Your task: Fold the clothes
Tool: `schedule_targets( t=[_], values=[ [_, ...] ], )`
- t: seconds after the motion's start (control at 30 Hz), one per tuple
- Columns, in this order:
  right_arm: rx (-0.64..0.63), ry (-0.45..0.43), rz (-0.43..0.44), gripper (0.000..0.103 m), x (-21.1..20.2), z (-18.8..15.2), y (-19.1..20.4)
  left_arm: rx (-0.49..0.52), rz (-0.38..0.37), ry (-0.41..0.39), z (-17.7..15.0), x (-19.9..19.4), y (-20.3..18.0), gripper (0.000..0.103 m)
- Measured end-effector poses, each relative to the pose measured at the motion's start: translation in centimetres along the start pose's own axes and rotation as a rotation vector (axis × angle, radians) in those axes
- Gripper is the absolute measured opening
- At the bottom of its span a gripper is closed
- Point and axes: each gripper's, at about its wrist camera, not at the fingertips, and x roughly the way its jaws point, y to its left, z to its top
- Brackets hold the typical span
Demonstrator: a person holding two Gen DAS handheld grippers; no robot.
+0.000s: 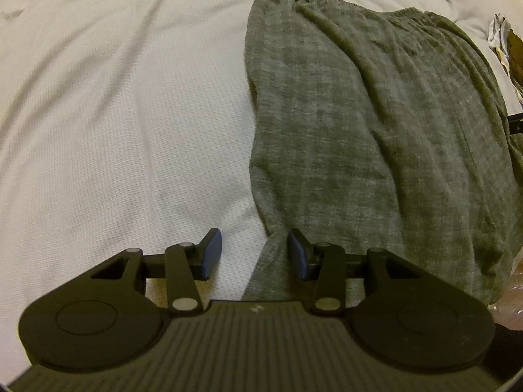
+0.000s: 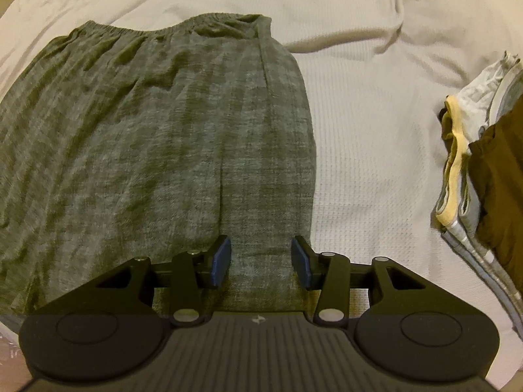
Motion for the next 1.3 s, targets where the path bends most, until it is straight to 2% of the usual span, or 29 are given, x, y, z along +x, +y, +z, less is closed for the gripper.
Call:
schedule_targets(
  t=[0.13, 0.33, 0.53, 0.8, 1.17, 1.3],
  values=[
    [0.013, 0.017, 0.027, 0.045, 0.2, 0.2, -0.4, 0.003, 0.011, 0.017, 0.4, -0.1, -0.3, 0.039],
    [-0.013, 0.088, 0.037, 0.046, 0.8, 1.4, -0.5, 0.007, 0.028, 0.045, 1.3, 0.1, -0.7, 0.039],
    [-0.091, 0.161, 0.022, 0.048, 1.8, 2.8, 0.2, 0.006, 0.040, 0.064, 1.8, 0.2, -0.9, 0.040],
    [-0.142, 0.207, 0.034, 0.050, 2.5, 4.1, 0.3, -0.009, 0.042, 0.079, 1.9, 0.3, -0.5, 0.040],
    [-0.162, 0.221, 0.030, 0.050, 2.6, 4.9, 0.3, -0.020, 0.038, 0.074, 1.4, -0.3, 1.9, 0.040],
    [-0.167, 0.220, 0.028, 0.050, 2.5, 5.1, 0.2, -0.011, 0.037, 0.072, -0.2, -1.3, 3.4, 0.040]
  ],
)
